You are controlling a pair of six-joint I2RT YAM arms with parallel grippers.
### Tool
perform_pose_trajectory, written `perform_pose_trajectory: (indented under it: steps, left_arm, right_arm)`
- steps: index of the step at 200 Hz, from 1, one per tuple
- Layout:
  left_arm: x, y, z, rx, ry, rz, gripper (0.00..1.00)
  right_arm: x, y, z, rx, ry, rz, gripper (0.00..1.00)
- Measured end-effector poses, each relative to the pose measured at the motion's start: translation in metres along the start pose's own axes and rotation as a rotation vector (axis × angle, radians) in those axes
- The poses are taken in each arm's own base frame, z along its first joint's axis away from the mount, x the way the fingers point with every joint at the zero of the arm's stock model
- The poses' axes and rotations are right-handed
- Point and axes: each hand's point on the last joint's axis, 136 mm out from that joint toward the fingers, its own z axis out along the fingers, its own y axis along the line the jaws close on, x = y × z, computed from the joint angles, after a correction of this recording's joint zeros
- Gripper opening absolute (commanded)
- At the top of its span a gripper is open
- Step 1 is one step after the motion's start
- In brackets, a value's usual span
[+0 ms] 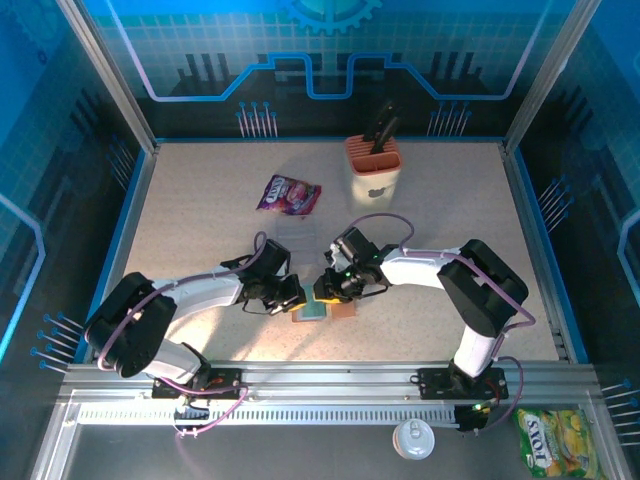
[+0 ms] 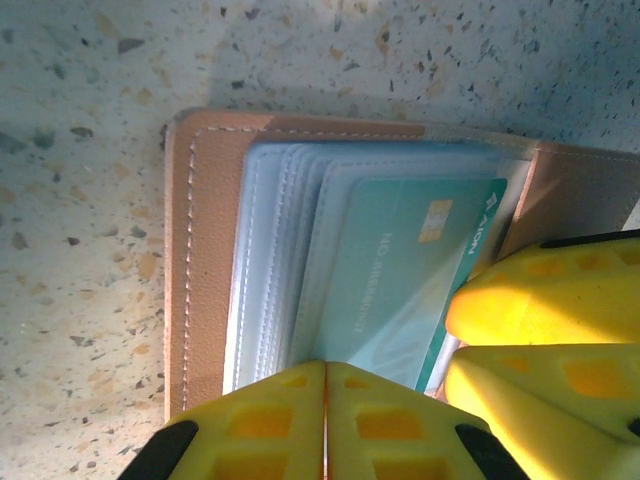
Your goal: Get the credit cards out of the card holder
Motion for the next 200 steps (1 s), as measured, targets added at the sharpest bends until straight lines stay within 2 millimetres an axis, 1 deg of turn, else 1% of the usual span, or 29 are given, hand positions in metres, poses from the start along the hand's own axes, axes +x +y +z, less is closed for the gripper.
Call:
perform_pose_trajectory:
  steps: [33, 73, 141, 200]
  left_arm:
    - [0.0, 0.0, 0.0, 0.001, -0.001, 0.0, 0.09]
    - [0.0, 0.0, 0.0, 0.001, 0.0, 0.0, 0.09]
    - [0.0, -0.001, -0.001, 0.004, -0.002, 0.005, 0.1]
    - [-0.004, -0.016, -0.005, 0.043, -0.011, 0.023, 0.09]
  right_arm:
    - [0.001, -0.004, -0.001, 0.03, 0.001, -0.006, 0.32]
    - [0.0, -0.005, -0.004, 0.044, -0.005, -0.01, 0.32]
    - [-0.001, 0.004, -0.013, 0.019, -0.032, -0.024, 0.32]
    - [-0.005, 0.014, -0.014, -0.035, -0.036, -0.034, 0.33]
